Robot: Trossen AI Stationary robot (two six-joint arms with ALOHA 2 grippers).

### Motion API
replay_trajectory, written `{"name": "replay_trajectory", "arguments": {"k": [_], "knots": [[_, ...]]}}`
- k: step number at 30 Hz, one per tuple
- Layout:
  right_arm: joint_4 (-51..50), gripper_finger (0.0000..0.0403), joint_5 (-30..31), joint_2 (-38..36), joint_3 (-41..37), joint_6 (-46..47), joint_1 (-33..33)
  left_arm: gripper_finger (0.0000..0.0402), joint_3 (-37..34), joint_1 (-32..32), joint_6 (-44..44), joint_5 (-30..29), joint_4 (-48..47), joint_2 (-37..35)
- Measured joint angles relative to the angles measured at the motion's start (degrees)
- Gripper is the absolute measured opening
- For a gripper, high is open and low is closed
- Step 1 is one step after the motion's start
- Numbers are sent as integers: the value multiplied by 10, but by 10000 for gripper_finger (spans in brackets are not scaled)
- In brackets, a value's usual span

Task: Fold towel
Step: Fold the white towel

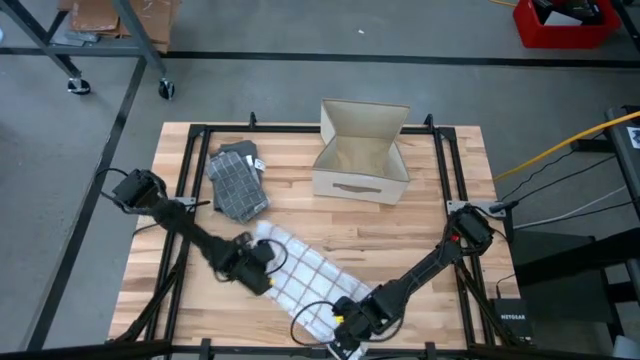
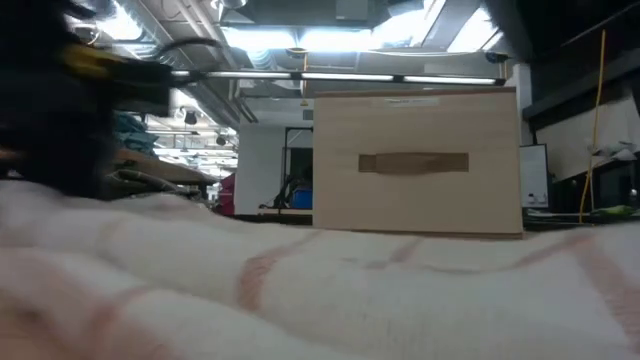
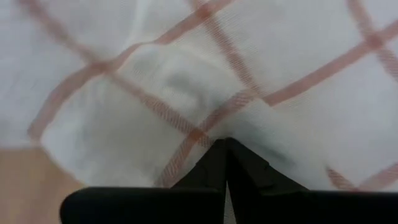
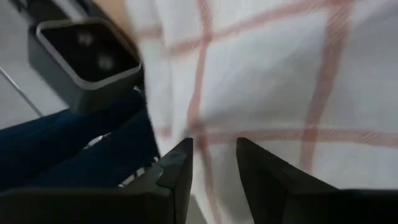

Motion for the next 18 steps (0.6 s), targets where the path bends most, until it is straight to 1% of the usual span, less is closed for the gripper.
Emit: {"name": "replay_trajectory", "arguments": {"k": [6, 10, 13, 16, 18], "knots": [[9, 126, 29, 0, 0, 77, 30, 3, -1, 105, 188, -25, 14, 1], [10, 126, 58, 0, 0, 114, 38, 4, -2, 174, 305, -38, 49, 2], [11, 126, 114, 0, 0, 147, 38, 5, -2, 223, 370, -39, 84, 2], [17, 126, 176, 0, 0, 181, 33, 5, -2, 270, 404, -37, 114, 3], [21, 126, 201, 0, 0, 186, 25, 5, -2, 299, 433, -36, 129, 3]]}}
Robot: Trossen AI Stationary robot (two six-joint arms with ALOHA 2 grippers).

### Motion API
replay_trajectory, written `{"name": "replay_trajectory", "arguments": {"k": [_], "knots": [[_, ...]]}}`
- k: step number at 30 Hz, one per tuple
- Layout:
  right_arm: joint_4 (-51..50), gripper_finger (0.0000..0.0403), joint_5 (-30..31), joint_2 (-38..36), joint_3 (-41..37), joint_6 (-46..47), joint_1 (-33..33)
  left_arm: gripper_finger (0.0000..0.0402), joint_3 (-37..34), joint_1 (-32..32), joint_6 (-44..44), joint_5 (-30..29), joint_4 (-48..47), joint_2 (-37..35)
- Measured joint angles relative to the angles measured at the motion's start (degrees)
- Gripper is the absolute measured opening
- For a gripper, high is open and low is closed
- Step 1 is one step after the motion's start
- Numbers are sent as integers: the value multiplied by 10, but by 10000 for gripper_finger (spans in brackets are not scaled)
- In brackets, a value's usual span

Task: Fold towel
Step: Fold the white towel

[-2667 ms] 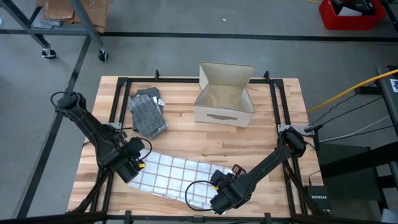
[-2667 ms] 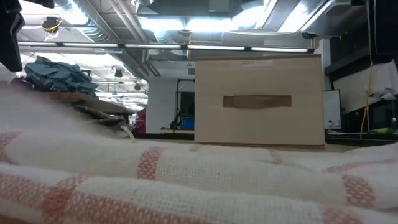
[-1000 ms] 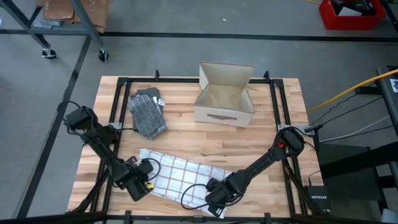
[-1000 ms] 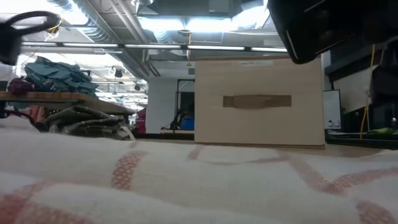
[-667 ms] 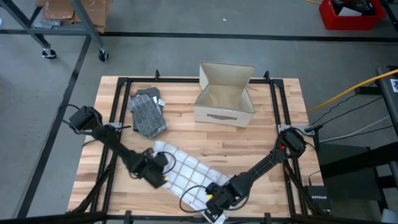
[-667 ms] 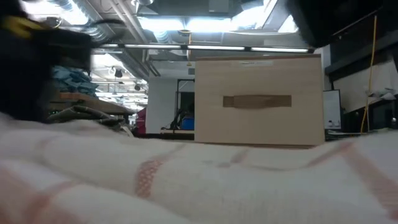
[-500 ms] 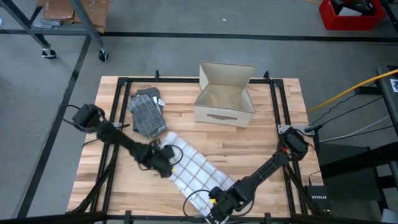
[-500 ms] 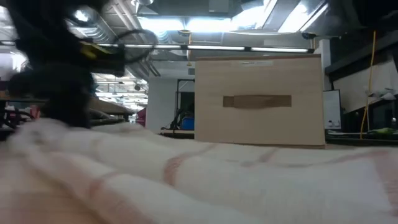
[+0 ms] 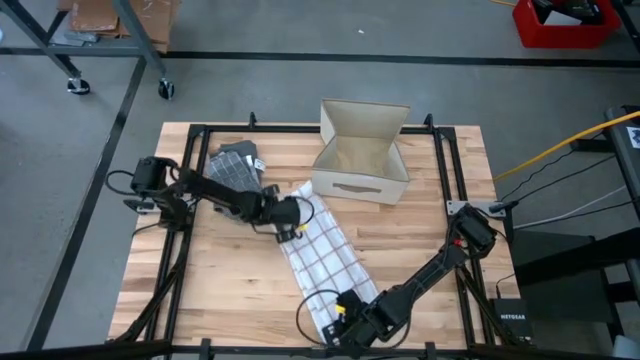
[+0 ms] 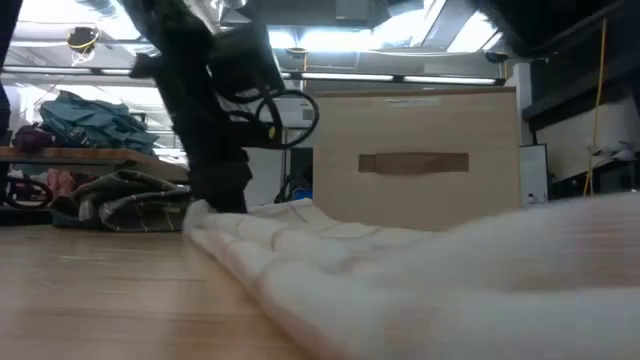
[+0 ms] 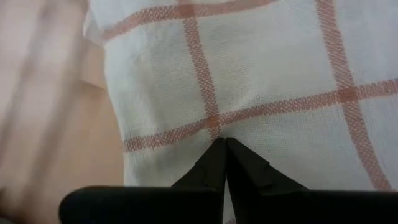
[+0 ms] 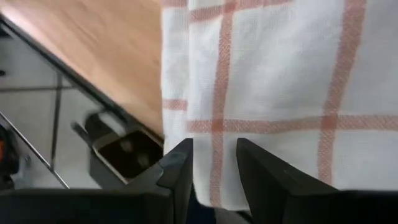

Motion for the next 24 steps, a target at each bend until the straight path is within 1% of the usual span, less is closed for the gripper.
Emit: {"name": "replay_trajectory", "arguments": {"k": [5, 8, 11, 13, 15, 18, 21, 24], "knots": [[4, 126, 11, 0, 0, -7, -30, 5, 0, 65, 81, 1, 12, 0], [7, 126, 28, 0, 0, -18, -50, 5, -1, 87, 82, 1, -11, -16], [23, 126, 83, 0, 1, -55, -65, 5, -1, 86, 73, -1, -30, -61], [24, 126, 118, 0, 7, -69, -73, 5, -1, 76, 87, 0, -43, -101], [25, 126, 129, 0, 18, -97, -80, 5, -1, 63, 100, 2, -57, -145], [23, 126, 112, 0, 41, -189, -86, 5, 0, 41, 96, 21, -81, -214], [12, 126, 66, 0, 75, -316, -87, 5, 0, 17, 50, 57, -106, -269], [-25, 126, 9, 0, 108, -433, -86, 6, 0, -7, 9, 99, -122, -306]]}}
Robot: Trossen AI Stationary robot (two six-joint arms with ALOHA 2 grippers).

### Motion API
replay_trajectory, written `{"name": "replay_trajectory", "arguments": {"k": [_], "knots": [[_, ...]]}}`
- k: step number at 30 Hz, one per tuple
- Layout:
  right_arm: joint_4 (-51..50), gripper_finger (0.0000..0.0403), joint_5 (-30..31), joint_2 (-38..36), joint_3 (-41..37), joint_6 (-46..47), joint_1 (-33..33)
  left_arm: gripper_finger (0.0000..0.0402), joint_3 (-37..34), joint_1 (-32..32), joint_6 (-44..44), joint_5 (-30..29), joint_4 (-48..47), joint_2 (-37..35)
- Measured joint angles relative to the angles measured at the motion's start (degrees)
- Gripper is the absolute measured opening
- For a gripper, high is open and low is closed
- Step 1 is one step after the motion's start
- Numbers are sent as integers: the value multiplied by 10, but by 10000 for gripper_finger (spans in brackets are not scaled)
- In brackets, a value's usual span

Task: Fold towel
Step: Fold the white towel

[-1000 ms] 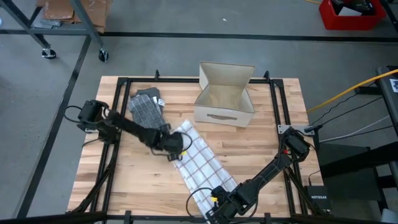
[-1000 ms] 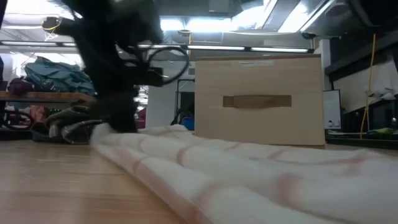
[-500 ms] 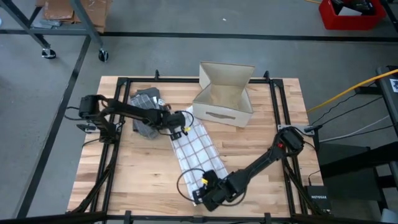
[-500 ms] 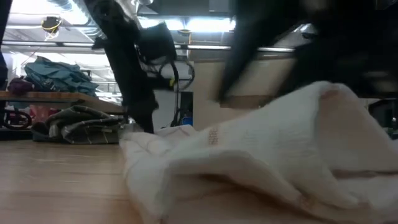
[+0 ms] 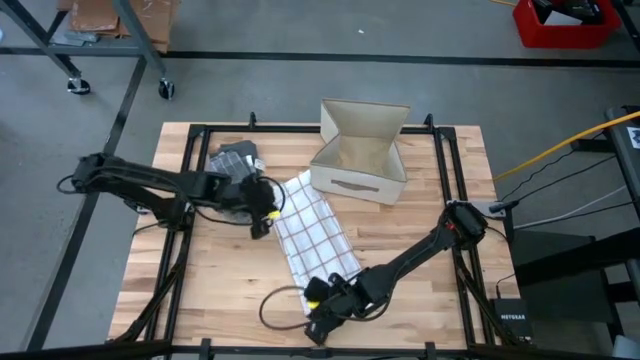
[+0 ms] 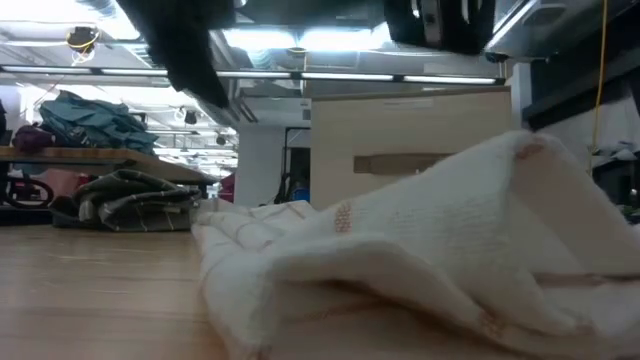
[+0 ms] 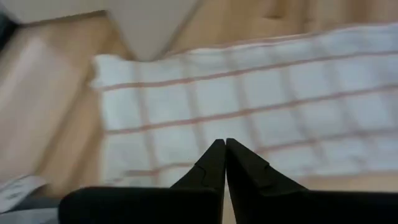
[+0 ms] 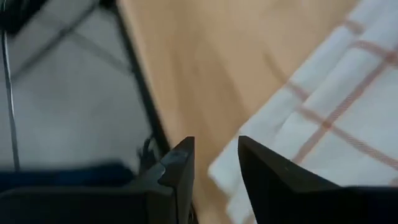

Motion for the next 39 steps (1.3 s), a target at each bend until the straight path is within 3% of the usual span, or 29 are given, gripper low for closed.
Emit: {"name": "replay_trajectory", "arguments": {"k": [3, 7, 11, 15, 25, 34, 39], "knots": [[-47, 127, -48, 0, 29, -64, 0, 9, 0, -23, -16, 63, -6, -14], [-110, 127, -80, 0, 43, -76, 0, 35, 0, -56, -63, 130, -4, -12], [-155, 127, -137, 0, 44, -76, -4, 80, 0, -94, -72, 133, 11, -8], [-218, 127, -196, 0, 44, -109, -7, 119, 0, -128, -43, 131, 85, 6], [-435, 127, -194, 0, 43, -239, -3, 137, 1, -188, -2, 129, 305, 123], [-439, 127, -179, 0, 43, -355, 28, 137, 5, -225, -17, 128, 374, 213], [-450, 127, -169, -1, 42, -369, 48, 137, 6, -245, -20, 128, 429, 246]]}}
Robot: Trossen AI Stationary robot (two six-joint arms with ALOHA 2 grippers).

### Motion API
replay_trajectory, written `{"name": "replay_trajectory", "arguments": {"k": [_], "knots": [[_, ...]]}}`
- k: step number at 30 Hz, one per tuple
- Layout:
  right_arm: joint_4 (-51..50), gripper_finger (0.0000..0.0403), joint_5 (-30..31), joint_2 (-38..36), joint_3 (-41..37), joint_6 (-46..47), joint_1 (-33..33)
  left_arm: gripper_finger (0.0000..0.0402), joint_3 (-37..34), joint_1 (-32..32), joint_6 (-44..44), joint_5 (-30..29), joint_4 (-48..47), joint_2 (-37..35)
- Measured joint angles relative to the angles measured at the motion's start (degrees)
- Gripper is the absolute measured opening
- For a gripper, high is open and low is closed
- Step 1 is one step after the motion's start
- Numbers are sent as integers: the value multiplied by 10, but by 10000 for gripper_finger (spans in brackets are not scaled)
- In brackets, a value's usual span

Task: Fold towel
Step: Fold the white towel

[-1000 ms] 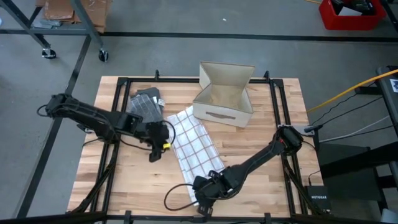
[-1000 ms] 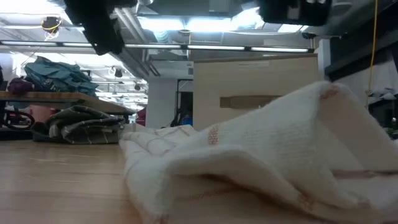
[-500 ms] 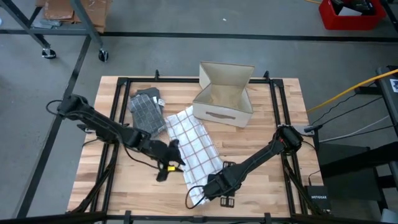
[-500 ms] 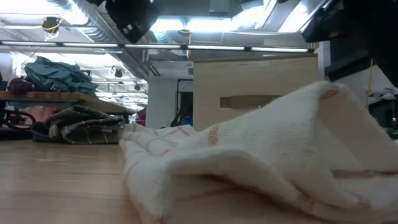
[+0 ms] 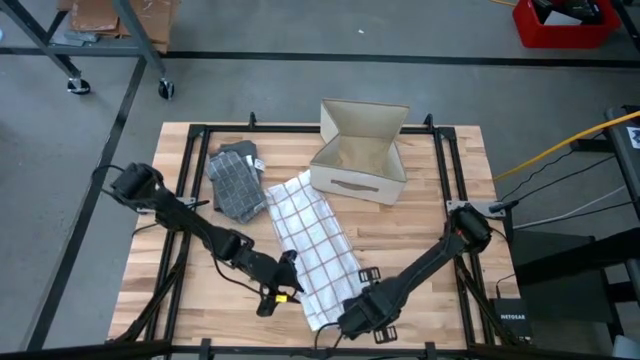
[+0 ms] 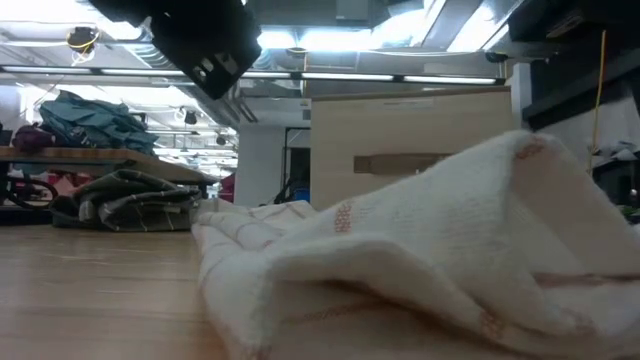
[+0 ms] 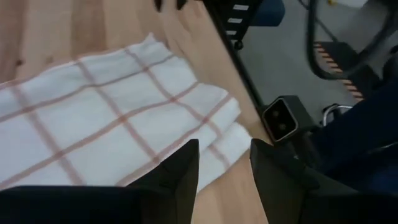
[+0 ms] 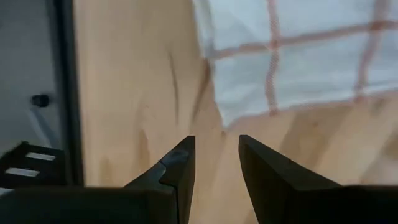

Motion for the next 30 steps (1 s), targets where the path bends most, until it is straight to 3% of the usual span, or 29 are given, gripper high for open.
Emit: {"name": "replay_trajectory", "arguments": {"k": [11, 19, 26, 30], "knots": [[-77, 127, 151, -62, 0, 1, 52, 137, 0, 7, -30, -4, 39, 13], [-167, 127, 153, -73, -1, 19, 85, 137, 32, 23, -25, -25, 46, 13], [-168, 127, 150, -196, 0, 134, 102, 137, 45, 27, -23, -40, 45, 13], [-168, 127, 250, -264, 0, 201, 109, 137, 45, 27, -32, -42, 37, 13]]}}
